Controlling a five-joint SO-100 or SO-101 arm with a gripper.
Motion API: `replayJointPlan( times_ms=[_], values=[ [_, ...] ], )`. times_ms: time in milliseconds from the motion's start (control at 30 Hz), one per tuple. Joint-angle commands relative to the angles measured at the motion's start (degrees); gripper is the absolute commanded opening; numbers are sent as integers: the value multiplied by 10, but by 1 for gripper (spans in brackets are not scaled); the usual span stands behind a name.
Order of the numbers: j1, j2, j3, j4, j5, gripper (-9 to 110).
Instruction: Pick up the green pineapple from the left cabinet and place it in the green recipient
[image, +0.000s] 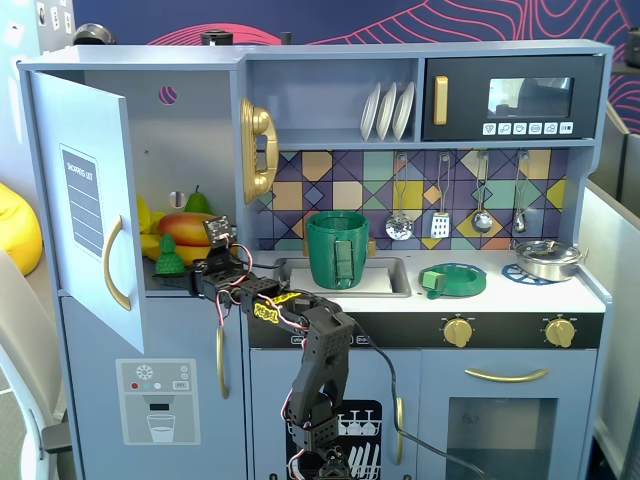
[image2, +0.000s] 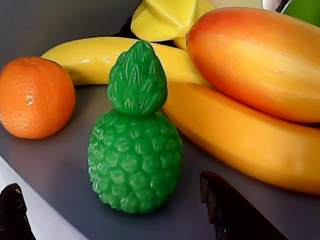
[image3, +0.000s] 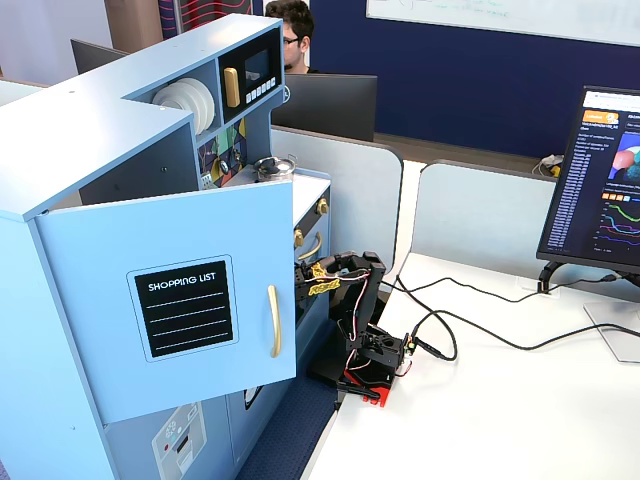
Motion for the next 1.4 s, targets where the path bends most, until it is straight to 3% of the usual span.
replayJointPlan(
  times_ms=[0,533,1100,1233,1333,1367],
  values=[
    [8,-18,-61,-25,-13,40],
    [25,-147,-218,5,-4,39],
    [-28,-181,-253,26,-10,36],
    [-32,-196,-278,34,-12,24],
    [-27,-211,-300,50,-33,0],
    [-25,-211,-301,54,-32,0]
  ],
)
